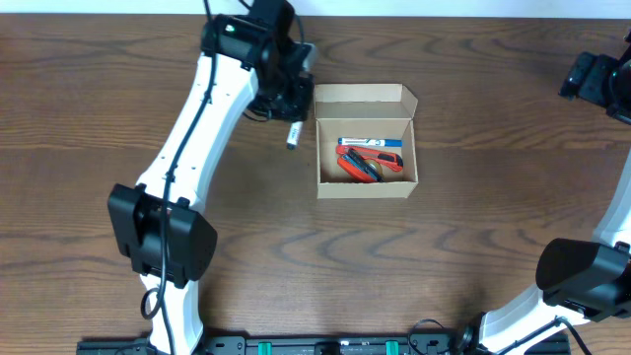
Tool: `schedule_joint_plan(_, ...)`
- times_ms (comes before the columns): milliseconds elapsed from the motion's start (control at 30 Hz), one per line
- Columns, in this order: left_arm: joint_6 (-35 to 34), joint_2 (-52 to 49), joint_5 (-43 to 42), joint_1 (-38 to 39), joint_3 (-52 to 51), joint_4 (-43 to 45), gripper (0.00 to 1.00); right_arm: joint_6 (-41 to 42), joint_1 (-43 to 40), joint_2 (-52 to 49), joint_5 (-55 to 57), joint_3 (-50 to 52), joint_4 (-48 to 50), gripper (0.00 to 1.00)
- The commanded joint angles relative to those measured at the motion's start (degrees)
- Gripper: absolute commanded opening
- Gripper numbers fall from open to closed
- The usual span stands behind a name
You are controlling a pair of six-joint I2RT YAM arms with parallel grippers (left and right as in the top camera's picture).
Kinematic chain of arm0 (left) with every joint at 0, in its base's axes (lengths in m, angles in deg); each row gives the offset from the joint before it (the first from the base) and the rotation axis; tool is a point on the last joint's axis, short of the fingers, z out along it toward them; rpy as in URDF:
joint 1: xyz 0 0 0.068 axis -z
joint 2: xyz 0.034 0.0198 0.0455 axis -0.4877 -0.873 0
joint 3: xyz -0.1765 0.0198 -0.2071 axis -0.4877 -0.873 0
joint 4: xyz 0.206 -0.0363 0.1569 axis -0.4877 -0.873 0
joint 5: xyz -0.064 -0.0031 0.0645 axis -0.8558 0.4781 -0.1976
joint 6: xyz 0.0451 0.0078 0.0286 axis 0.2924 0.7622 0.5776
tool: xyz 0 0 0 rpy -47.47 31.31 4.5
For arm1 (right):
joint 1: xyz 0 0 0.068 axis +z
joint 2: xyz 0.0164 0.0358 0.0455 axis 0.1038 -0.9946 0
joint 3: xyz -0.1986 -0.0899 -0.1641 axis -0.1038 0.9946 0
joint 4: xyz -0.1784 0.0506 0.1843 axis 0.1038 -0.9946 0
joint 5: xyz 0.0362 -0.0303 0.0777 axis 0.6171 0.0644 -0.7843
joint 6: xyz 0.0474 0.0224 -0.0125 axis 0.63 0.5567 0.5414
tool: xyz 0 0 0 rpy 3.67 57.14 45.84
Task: Pack container
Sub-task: 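Lift the black marker and carry it over the box, then lower the black marker into the box with the left gripper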
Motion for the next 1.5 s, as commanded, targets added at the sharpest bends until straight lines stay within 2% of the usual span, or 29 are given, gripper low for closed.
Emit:
schedule_joint_plan(0, 2.38, 0.46, -3.96, 2.38, 1.57, 0.44, 0.06, 0.79, -0.31, -0.39, 0.13, 0.26, -0.07, 0.99)
schedule_joint_plan(267, 2.36, 0.44, -4.35, 4.85, 5.75, 1.55, 0.06, 0.79, -0.31, -0.39, 0.13, 0.26, -0.07, 0.99)
schedule_joint_plan(467, 2.82, -0.02, -9.33, 5.53, 6.1, 1.51, 0.06, 0.76, -0.31, -0.39, 0.15, 0.26, -0.07, 0.99)
schedule_joint_plan(733, 4.74, -1.64, -8.9, 6.62, 6.25, 1.57, 0.06, 0.79, -0.31, -0.39, 0.13, 0.26, -0.07, 0.99)
schedule_joint_plan(1467, 4.74, -8.2, -9.79, 9.7, 6.29, 4.59, 0.06, 0.79, -0.31, -0.39, 0.13, 0.26, -0.07, 0.99)
